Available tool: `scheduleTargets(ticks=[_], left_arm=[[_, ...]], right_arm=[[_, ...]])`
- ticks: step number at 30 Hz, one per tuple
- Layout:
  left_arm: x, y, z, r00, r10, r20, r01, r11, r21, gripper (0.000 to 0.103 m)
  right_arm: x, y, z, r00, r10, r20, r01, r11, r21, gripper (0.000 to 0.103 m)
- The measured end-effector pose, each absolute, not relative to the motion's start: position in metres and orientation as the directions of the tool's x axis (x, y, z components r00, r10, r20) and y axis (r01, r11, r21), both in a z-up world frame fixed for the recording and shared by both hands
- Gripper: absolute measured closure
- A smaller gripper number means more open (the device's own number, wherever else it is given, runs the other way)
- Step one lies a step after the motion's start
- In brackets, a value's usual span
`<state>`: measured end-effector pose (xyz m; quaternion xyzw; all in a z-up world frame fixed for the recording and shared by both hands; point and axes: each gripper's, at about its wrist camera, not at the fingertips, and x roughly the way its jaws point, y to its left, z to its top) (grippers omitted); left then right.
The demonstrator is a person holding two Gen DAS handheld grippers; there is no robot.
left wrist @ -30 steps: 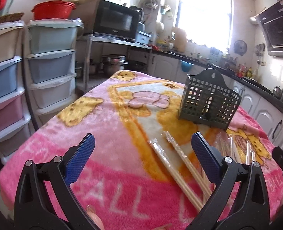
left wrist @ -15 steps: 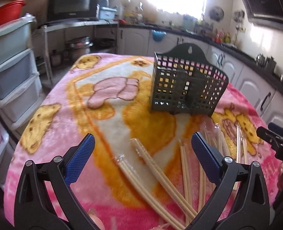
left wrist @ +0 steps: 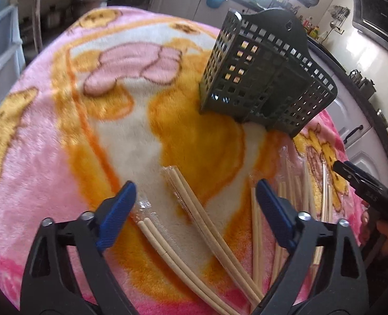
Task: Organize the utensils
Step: 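Lower the left gripper onto a wrapped chopstick pair and close it, then lift the wrapped chopsticks with the left gripper over the green caddy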
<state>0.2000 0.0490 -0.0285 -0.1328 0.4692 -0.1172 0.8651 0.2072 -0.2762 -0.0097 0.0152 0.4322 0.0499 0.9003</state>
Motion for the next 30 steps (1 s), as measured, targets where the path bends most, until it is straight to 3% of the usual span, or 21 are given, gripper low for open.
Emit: scheduleTargets(ticks=[9,12,14,17,22,30], left_arm=[[0.220,0.042,-0.040,0.472,-0.329,-0.818,0.097,0.941,-0.323,0.053],[0.224,0.043,-0.041,0.477,-0.315,-0.821,0.099,0.947,-0.306,0.065],[0.227,0.045,-0.043,0.483,-0.303,-0.822,0.094,0.951,-0.295,0.071],[0.230,0.044,-0.042,0.492,-0.270,-0.828,0.099,0.962,-0.255,0.086],[0.233,0.052,-0.041,0.494,-0.298,-0.817,0.102,0.953,-0.286,0.096],[0.227,0.057,0.005,0.573,-0.393,-0.719,0.171,0.915,-0.365,0.099]], right_arm=[[0.230,-0.301,-0.033,0.508,0.189,-0.841,-0.014,0.977,0.212,0.048],[0.236,-0.305,-0.037,0.487,0.223,-0.844,-0.005,0.967,0.253,0.058],[0.237,-0.307,-0.038,0.489,0.218,-0.845,0.000,0.968,0.250,0.074],[0.239,-0.307,-0.038,0.496,0.226,-0.838,-0.017,0.968,0.251,0.088],[0.241,-0.305,-0.030,0.523,0.257,-0.812,-0.046,0.961,0.274,0.094],[0.221,-0.288,0.035,0.627,0.367,-0.687,-0.199,0.928,0.315,0.096]])
